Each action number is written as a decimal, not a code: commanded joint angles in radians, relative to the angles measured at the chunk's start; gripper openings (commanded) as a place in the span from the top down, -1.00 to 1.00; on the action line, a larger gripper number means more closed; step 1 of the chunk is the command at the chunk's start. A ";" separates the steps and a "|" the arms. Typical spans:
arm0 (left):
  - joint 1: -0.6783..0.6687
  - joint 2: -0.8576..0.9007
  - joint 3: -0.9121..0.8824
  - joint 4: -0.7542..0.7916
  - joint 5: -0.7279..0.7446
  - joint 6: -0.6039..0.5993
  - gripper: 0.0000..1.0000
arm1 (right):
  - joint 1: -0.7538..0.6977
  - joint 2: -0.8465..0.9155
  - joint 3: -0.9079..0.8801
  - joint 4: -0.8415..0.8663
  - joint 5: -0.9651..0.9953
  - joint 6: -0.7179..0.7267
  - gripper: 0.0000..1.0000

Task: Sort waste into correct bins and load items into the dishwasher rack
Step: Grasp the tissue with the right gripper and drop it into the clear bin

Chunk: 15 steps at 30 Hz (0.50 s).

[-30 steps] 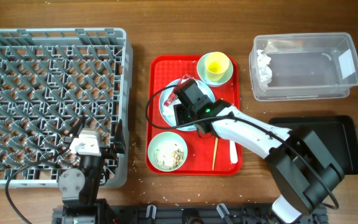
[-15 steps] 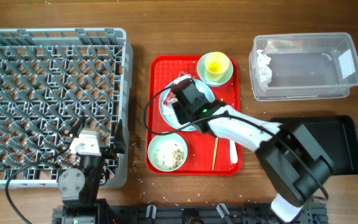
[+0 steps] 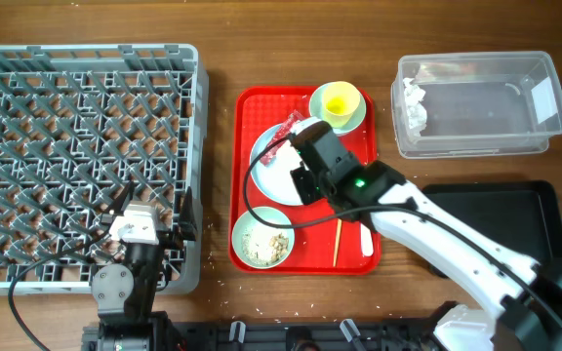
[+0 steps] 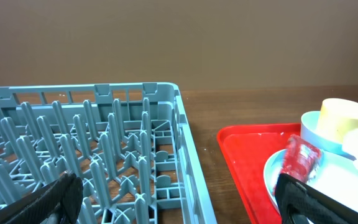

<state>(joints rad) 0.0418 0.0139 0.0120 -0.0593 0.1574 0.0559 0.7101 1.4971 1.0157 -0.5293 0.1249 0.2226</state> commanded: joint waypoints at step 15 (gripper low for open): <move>-0.003 -0.007 -0.006 -0.001 0.006 0.016 -1.00 | -0.889 -0.051 0.015 0.281 -0.096 0.063 0.45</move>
<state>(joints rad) 0.0418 0.0135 0.0120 -0.0593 0.1574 0.0559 -0.0929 1.3609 1.0161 -0.2623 0.2008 0.3664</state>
